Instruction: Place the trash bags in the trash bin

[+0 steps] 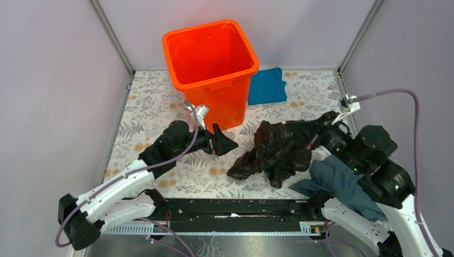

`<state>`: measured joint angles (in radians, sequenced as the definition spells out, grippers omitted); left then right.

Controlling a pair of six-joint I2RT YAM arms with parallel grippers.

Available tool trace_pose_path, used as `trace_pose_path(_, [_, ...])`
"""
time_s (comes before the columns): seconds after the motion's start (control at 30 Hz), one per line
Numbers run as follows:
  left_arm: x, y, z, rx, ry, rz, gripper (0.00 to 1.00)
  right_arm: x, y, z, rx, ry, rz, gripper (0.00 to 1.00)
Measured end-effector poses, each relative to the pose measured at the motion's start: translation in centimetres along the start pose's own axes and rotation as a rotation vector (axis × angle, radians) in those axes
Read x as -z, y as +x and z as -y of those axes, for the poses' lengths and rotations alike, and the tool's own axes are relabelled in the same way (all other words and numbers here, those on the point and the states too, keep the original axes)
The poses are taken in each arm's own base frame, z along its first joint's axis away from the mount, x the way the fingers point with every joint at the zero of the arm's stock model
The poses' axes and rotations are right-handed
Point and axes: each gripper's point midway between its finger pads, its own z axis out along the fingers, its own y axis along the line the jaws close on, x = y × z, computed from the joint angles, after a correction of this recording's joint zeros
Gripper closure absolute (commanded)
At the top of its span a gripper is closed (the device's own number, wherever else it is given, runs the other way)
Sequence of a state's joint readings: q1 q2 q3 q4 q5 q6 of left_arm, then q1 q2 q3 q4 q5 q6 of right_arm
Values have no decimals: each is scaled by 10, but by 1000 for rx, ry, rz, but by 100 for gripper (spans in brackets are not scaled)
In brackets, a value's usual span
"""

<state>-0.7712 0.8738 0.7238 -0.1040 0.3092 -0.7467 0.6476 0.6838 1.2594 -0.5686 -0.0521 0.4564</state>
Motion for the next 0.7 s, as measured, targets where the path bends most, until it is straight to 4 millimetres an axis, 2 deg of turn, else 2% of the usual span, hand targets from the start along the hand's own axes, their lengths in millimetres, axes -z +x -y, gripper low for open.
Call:
trace_pose_path(0.13, [-24,1,-2,-109,-82,12,1,16,5,13,-8,60,18,100])
trace_pose_path(0.27, [-40,10,19,-240,-74,10,1,18,13,26,-23,118,-3,100])
trace_pose_path(0.37, [-55,-7,25,-282,-96,47,1,17,17,32,-28,143,-6,100])
trace_pose_path(0.5, [-90,-34,31,-324,-140,89,1,18,24,36,-25,149,-13,100])
trace_pose_path(0.7, [-132,-36,5,-386,-251,77,1,22,33,41,3,159,-42,100])
